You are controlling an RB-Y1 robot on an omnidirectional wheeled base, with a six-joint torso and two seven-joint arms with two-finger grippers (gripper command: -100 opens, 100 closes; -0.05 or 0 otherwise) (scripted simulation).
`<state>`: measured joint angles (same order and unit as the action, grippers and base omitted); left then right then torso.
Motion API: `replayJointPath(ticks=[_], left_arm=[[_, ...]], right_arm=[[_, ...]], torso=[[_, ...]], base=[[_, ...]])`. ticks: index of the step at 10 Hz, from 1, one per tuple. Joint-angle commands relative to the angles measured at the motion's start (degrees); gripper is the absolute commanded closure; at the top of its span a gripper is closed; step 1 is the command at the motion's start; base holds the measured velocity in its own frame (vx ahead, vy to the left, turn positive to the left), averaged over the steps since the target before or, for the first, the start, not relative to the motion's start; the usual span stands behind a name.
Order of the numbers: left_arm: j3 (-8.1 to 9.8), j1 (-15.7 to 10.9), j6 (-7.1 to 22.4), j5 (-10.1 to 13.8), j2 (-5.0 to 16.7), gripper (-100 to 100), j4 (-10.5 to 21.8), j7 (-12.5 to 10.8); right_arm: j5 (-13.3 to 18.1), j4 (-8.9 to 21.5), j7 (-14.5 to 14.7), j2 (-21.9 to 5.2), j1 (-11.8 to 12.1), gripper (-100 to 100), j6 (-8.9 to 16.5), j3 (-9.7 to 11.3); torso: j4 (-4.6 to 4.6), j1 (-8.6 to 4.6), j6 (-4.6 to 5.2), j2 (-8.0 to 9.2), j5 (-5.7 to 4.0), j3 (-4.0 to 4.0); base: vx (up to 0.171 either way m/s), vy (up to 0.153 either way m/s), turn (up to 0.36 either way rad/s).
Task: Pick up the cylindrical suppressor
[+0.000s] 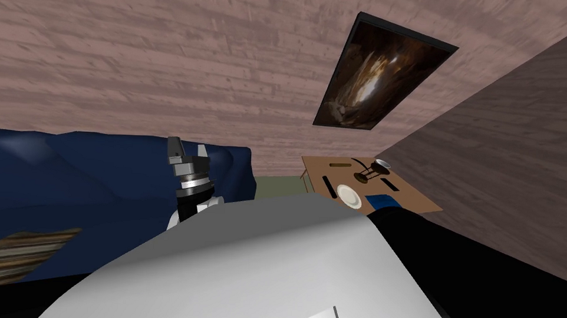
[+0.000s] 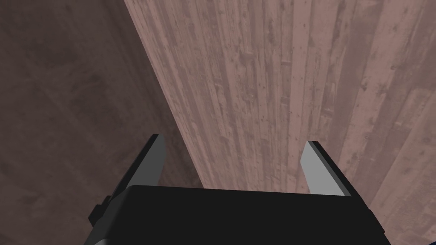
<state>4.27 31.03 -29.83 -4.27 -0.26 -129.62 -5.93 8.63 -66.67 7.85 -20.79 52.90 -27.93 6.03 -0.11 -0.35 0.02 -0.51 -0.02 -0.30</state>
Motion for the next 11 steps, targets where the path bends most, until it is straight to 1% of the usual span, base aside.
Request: replayJointPath(ticks=[1,2,4,6,7,9,10,11], left_arm=[[0.00,0.0,0.0,0.0,0.0,0,0.0,0.0],[0.00,0.0,0.0,0.0,0.0,0,0.0,0.0],[0.00,0.0,0.0,0.0,0.0,0,0.0,0.0],[-0.01,0.0,0.0,0.0,0.0,0,0.0,0.0],[-0.01,0.0,0.0,0.0,0.0,0,0.0,0.0],[-0.01,0.0,0.0,0.0,0.0,0,0.0,0.0],[-0.01,0.0,0.0,0.0,0.0,0,0.0,0.0],[-0.01,0.0,0.0,0.0,0.0,0,0.0,0.0]], right_arm=[[1.0,0.4,1.0,-2.2,2.1,-100,2.5,0.5],[1.5,1.0,1.5,-3.2,3.0,-100,3.6,0.7],[2.6,2.3,2.6,-5.2,4.8,-100,5.6,1.2],[2.6,2.3,2.6,-5.2,4.8,-100,5.6,1.2],[3.7,3.4,3.7,-7.1,6.4,-100,7.6,1.7],[4.8,4.5,4.7,-8.9,7.9,-100,9.4,2.2],[5.8,5.5,5.7,-10.4,9.2,-100,10.9,2.7],[6.3,5.9,6.2,-11.1,9.8,-100,11.6,2.9]], torso=[[0.00,0.00,0.00,0.00,0.00,0.00],[-0.01,-0.13,-0.03,-0.07,-0.02,-0.04],[0.01,0.01,-0.01,0.05,-0.01,0.02],[0.07,0.20,-0.03,0.29,0.03,0.16],[0.11,0.33,-0.01,0.50,0.05,0.28],[0.04,0.19,-0.02,0.14,0.03,0.08],[0.01,0.15,-0.03,0.02,0.03,0.01],[0.00,0.13,-0.03,-0.03,0.02,-0.02]], base=[[0.196,-0.134,-0.049],[0.177,-0.115,-0.004],[0.142,-0.086,-0.014],[0.044,-0.024,0.002],[0.095,-0.037,-0.013],[0.172,-0.060,0.005],[0.186,-0.067,0.028],[0.180,-0.054,0.027]])
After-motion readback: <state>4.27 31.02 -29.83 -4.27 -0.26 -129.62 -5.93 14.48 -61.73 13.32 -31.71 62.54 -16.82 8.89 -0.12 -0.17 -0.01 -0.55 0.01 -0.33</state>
